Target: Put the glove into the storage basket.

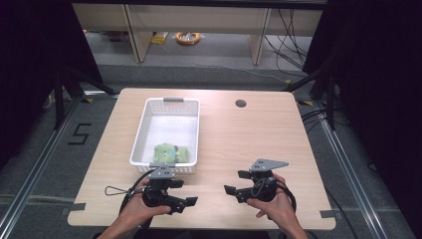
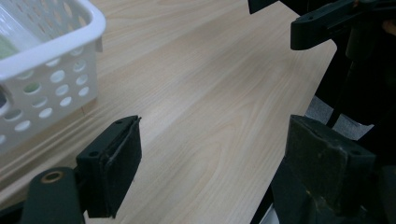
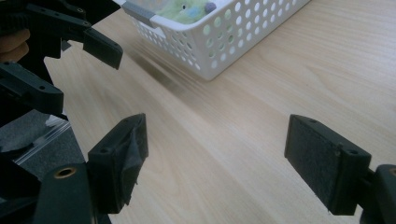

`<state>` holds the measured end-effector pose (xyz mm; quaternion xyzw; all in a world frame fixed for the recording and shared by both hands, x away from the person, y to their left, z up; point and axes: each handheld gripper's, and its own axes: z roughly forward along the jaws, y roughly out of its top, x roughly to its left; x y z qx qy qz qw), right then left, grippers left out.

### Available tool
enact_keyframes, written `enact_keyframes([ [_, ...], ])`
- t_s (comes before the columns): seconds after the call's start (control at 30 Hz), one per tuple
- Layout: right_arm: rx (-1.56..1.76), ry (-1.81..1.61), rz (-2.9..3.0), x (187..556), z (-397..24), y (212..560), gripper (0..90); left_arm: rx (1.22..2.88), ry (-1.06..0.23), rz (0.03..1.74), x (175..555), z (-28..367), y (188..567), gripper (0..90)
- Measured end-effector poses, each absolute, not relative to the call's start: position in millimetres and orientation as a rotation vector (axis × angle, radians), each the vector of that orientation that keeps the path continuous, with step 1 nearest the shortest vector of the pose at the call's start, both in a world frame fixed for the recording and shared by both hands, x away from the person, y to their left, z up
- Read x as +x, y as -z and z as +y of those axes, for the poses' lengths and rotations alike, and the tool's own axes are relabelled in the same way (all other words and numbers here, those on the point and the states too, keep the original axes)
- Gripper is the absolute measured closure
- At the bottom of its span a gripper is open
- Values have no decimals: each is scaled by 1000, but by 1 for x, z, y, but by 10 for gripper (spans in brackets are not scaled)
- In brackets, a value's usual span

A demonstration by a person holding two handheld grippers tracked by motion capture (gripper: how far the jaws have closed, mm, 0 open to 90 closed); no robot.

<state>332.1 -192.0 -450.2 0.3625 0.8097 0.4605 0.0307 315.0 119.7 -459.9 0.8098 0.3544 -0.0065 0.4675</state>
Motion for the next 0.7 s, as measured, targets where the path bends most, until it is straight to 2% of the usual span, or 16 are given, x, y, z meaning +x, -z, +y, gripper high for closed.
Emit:
enact_keyframes([
  [0.7, 1179, -1377, 2516, 319, -194, 470, 209, 2041, -4, 845, 306, 124, 485, 169],
])
